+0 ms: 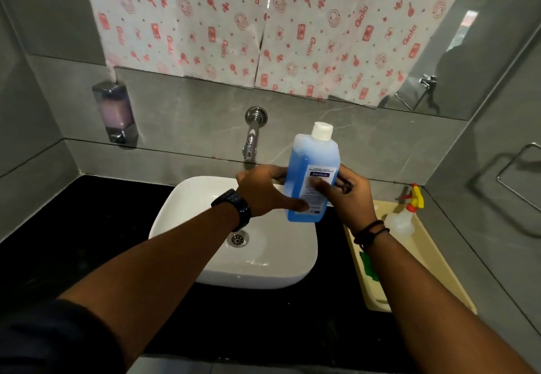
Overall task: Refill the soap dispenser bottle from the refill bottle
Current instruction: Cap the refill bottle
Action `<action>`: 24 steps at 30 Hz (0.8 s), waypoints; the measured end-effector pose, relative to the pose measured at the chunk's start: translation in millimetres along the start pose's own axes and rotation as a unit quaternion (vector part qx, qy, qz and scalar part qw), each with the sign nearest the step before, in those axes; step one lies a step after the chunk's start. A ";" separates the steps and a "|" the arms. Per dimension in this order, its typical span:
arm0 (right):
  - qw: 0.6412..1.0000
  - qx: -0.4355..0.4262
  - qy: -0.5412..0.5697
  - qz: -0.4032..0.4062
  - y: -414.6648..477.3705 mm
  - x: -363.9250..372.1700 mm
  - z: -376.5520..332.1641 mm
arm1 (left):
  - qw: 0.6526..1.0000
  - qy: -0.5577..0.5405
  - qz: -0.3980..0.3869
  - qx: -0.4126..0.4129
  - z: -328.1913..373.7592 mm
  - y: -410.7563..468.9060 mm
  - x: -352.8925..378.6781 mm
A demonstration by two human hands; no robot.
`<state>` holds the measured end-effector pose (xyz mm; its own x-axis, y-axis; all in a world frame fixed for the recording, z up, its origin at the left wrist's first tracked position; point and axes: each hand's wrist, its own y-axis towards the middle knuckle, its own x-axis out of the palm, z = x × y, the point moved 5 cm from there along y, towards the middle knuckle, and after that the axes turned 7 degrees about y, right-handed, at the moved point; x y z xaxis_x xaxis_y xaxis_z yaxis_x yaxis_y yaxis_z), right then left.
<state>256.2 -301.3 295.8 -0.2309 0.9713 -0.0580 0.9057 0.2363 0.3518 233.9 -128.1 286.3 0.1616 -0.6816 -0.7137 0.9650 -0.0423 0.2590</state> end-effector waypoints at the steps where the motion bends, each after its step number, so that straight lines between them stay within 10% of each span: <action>1: 0.999 0.007 -0.030 0.007 3.4 -2.2 3.2 | 1.000 0.015 0.021 0.012 -0.7 6.4 1.6; 8: 0.959 0.012 -0.238 0.155 25.9 -54.0 46.5 | 0.991 0.120 0.019 0.057 4.7 64.6 73.3; 13: 0.946 0.051 -0.260 0.188 55.9 -135.6 114.5 | 0.991 0.030 -0.109 0.076 9.2 126.8 170.2; 24: 0.926 0.150 -0.278 0.205 120.0 -256.4 306.0 | 0.966 0.194 -0.166 0.042 -52.5 211.3 353.5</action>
<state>532.8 -513.2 67.0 0.2980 0.8261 -0.4783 0.9539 -0.2395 0.1808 505.8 -339.6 54.6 -0.0724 -0.2958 -0.9525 0.9596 -0.2810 0.0143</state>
